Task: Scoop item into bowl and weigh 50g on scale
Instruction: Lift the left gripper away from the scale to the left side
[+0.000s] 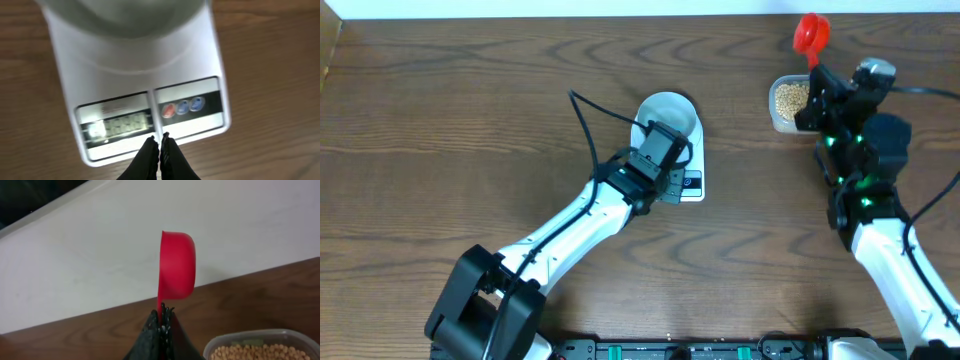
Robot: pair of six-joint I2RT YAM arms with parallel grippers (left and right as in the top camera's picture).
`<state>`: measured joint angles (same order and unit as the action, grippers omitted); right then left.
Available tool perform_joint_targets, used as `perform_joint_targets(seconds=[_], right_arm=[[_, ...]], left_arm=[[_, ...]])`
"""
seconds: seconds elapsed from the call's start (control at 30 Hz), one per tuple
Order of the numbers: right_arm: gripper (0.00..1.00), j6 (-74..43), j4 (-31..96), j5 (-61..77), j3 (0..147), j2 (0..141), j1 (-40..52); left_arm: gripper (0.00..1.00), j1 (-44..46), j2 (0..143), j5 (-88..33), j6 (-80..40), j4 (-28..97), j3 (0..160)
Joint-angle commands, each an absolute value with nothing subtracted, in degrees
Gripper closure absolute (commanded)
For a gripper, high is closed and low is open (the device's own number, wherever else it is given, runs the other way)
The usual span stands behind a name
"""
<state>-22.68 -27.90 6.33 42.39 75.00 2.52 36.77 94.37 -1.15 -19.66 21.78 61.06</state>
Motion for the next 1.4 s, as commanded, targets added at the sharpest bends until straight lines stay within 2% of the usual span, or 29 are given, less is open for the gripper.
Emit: perform_joint_targets(seconds=[0.0,0.3,0.53,0.57,0.67,0.7,0.73,0.77,1.1,1.2,1.37], right_arm=[[0.99,-23.6,-24.3,4.7,48.9,79.0,2.3],[0.99,-20.8,-10.9,7.3,58.0,84.1,2.3],[0.99,-20.5,-4.6,7.3,59.0,84.3,2.3],[0.99,-20.4,-2.8,7.3,59.0,84.4,2.3],[0.99,-18.5,1.3,7.3,59.0,84.4,2.3],[0.99,-17.9,2.2,7.3,59.0,84.3,2.3],[0.99,-17.0,3.6,7.5,59.0,84.3,2.3],[0.99,-16.3,4.2,7.7,59.0,84.3,2.3],[0.99,-10.7,2.4,7.6,59.0,84.8,2.3],[0.99,-9.5,1.0,7.6,59.0,85.1,2.3],[0.99,-9.0,0.6,7.6,59.0,86.6,2.3]], left_arm=[[0.93,32.9,92.9,-0.6,-20.0,24.3,61.0],[0.92,25.0,89.8,-0.6,-20.0,25.5,61.0],[0.83,20.1,88.9,-0.1,-20.0,25.1,61.0],[0.77,19.6,88.9,0.6,-20.0,24.8,61.0],[0.46,18.2,88.9,3.8,-20.0,24.1,61.0],[0.41,17.9,88.9,3.7,-20.0,23.8,61.0],[0.16,17.5,88.9,3.7,-20.0,23.3,61.0],[0.02,17.5,88.9,3.7,-20.0,23.1,61.0],[0.02,17.2,88.9,3.2,-18.0,22.2,61.0],[0.02,16.4,88.6,-6.8,-0.1,23.1,61.2],[0.02,13.3,86.0,-16.3,16.5,32.9,65.5]])
